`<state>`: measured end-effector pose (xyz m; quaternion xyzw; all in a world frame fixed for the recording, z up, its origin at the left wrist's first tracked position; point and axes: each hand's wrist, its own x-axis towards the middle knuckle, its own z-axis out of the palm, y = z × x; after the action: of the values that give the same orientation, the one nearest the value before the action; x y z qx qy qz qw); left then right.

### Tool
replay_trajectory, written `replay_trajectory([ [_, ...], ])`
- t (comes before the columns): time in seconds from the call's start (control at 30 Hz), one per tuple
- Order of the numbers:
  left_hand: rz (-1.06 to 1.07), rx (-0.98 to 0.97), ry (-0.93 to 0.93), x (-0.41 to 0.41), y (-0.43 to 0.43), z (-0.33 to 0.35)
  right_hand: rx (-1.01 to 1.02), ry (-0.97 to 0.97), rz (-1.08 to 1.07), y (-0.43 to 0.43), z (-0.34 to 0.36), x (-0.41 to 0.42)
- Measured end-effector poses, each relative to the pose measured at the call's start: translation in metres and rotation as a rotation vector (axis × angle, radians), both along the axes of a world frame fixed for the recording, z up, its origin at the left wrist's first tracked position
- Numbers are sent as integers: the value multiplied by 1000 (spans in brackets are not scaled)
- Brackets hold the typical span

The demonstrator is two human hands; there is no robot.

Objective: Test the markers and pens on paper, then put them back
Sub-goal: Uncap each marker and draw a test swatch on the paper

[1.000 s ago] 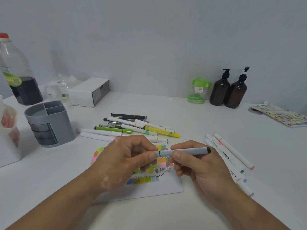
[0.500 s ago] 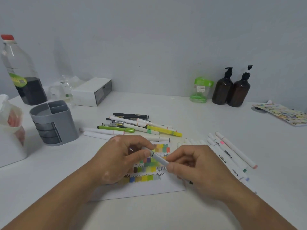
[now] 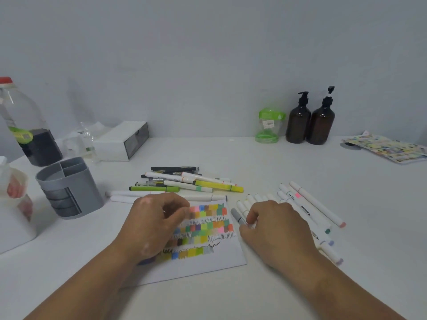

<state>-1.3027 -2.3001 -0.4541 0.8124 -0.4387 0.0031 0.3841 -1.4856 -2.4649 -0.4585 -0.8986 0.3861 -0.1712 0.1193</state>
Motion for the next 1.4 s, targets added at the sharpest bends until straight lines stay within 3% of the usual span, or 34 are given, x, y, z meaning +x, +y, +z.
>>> replay_trajectory([
  [0.17, 64, 105, -349, 13, -27, 9, 35, -83, 34, -6, -3, -3],
  [0.33, -9, 476, -490, 25, -67, 12, 158, -146, 90, -13, 0, -8],
  [0.43, -49, 591, -533, 28, -76, 10, 168, -166, 111, -16, 1, -11],
  [0.57, -50, 521, -524, 28, -76, 8, 155, -189, 136, -16, 1, -11],
  [0.67, -56, 265, -513, 19, -70, 22, 184, -270, 166, -13, 4, -13],
  [0.77, -18, -15, -345, 5, -57, 48, 221, -355, 232, -9, 9, -15],
  [0.93, -211, -269, 552, -16, -31, 53, 357, -502, 386, 6, 13, -13],
  [1.03, -327, -385, 879, -22, -19, 35, 481, -502, 445, 13, 12, -8],
  [1.23, -365, -490, 1062, -14, -3, 7, 609, -591, 396, 5, 12, -8],
  [1.3, -317, -414, 923, -9, 4, 9, 643, -616, 356, 0, 13, -9],
  [1.4, -247, -176, 498, -7, 11, 10, 674, -662, 349, -3, 14, -8],
])
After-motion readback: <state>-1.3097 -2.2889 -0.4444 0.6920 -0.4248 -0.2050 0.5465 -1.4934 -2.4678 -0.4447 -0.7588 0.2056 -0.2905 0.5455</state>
